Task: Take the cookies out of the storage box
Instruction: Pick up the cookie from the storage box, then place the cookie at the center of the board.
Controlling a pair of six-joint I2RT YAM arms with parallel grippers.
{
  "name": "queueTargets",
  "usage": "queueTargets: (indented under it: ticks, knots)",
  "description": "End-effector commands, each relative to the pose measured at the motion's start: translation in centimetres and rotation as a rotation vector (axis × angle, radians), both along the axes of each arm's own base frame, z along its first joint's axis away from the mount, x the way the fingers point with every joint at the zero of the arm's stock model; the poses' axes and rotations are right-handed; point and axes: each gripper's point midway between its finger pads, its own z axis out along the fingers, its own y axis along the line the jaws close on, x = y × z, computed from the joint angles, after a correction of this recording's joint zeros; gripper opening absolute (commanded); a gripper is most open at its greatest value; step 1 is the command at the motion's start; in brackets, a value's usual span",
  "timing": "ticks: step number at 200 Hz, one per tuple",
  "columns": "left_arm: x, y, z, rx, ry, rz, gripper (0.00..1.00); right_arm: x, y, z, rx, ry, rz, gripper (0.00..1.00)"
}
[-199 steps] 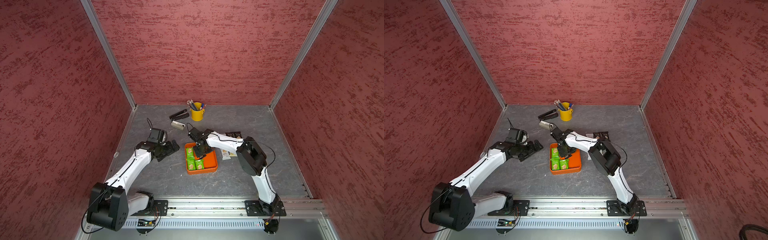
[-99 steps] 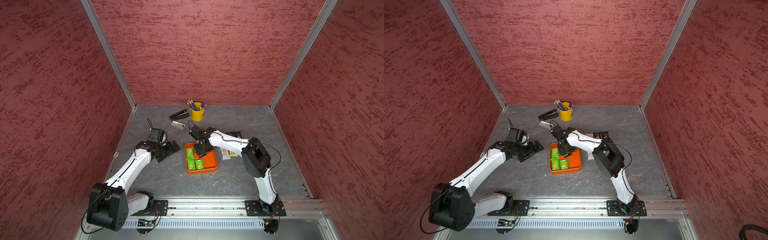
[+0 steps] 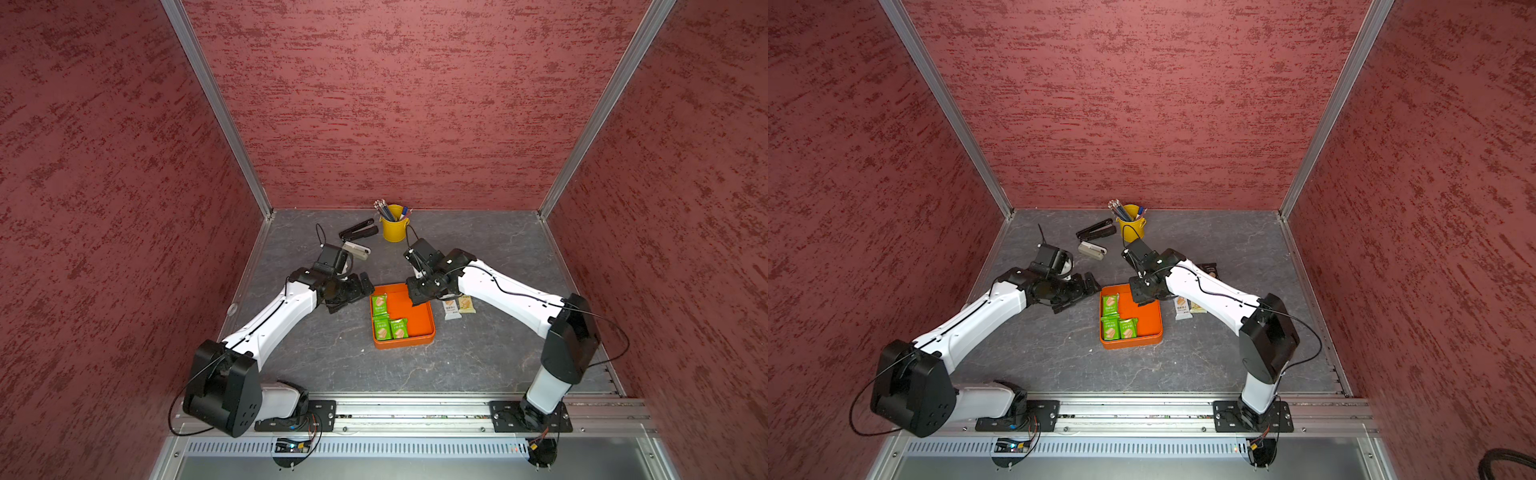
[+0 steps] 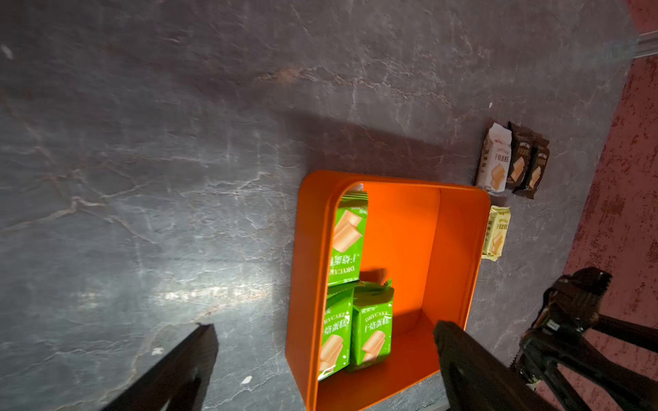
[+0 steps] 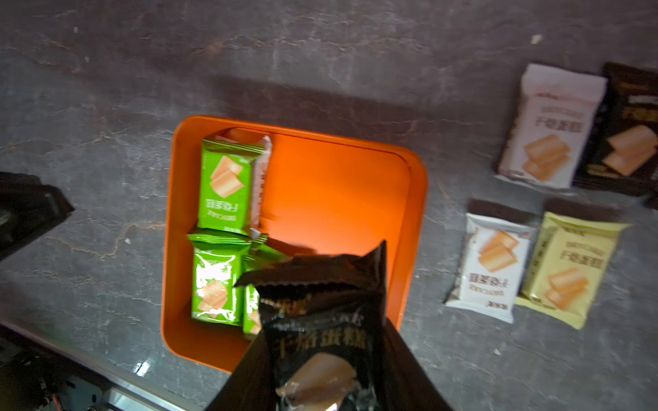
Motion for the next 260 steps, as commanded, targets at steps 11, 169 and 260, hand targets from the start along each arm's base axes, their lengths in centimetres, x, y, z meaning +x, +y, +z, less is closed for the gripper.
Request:
queueTargets:
  ticks: [11,169,260]
  knots:
    - [0.8,-2.2,1.0,0.027,-0.010,0.028,1.00,0.2,-6.0,-1.2,-0.062,0.046,-0.061,0.36]
    - [-2.0,-9.9,-0.9,0.207,0.082,-0.004,1.00,4.9,-21.4,-11.8,-0.185,0.190,-0.414,0.34]
    - [-3.4,-8.2,-2.3,0.257,0.112,0.005,1.00,5.0,-22.0,-12.1,-0.208,0.189,-0.412,0.56]
